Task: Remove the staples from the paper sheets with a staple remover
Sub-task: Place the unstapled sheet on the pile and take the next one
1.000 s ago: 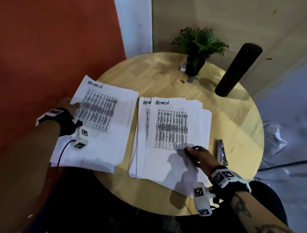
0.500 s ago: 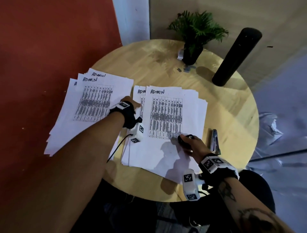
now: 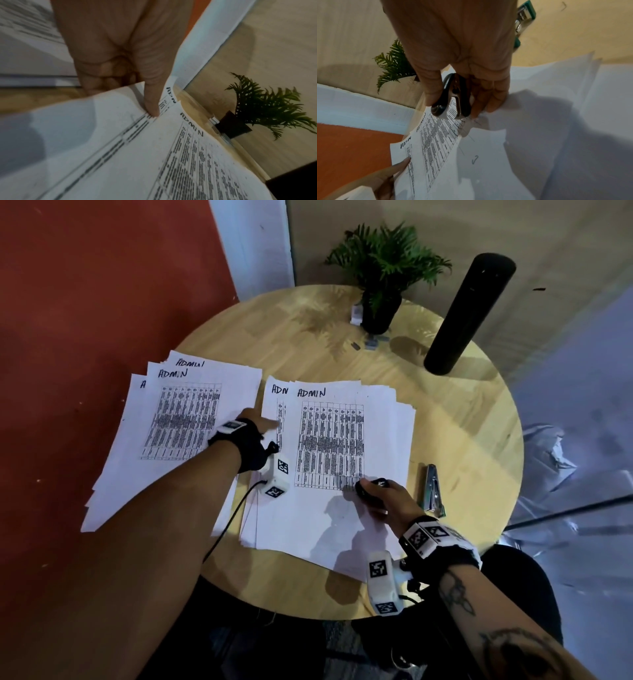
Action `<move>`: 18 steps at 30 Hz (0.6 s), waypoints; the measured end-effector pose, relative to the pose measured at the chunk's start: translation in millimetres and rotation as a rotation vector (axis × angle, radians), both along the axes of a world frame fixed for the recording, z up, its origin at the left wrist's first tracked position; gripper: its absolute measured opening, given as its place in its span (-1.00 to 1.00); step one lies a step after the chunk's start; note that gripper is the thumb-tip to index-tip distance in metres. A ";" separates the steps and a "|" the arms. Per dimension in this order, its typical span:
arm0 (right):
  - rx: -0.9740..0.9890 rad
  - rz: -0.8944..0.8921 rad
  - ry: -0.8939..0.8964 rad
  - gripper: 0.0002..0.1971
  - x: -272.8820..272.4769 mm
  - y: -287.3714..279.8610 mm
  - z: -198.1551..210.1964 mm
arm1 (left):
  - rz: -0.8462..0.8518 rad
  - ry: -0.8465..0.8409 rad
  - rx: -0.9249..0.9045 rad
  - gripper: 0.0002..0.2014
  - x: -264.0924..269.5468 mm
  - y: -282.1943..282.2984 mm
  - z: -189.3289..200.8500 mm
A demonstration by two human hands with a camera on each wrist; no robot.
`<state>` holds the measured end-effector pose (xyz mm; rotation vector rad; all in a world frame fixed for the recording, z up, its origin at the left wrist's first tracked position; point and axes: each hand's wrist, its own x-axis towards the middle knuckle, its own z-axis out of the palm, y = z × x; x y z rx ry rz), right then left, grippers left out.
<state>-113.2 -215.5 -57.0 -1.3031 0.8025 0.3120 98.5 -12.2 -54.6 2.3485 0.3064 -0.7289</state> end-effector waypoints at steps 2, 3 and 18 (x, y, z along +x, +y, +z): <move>0.009 -0.012 -0.003 -0.85 0.1 -0.4 -0.1 | 0.074 0.058 -0.097 -0.25 -2.3 4.3 -7.3; 0.009 -0.014 -0.003 -0.87 0.1 -0.3 -0.1 | 0.093 0.054 -0.114 -0.26 -2.8 5.7 -10.4; 0.019 -0.008 0.014 -0.90 0.5 -1.2 -1.9 | -0.092 0.019 0.060 -0.34 -16.6 -36.5 -3.2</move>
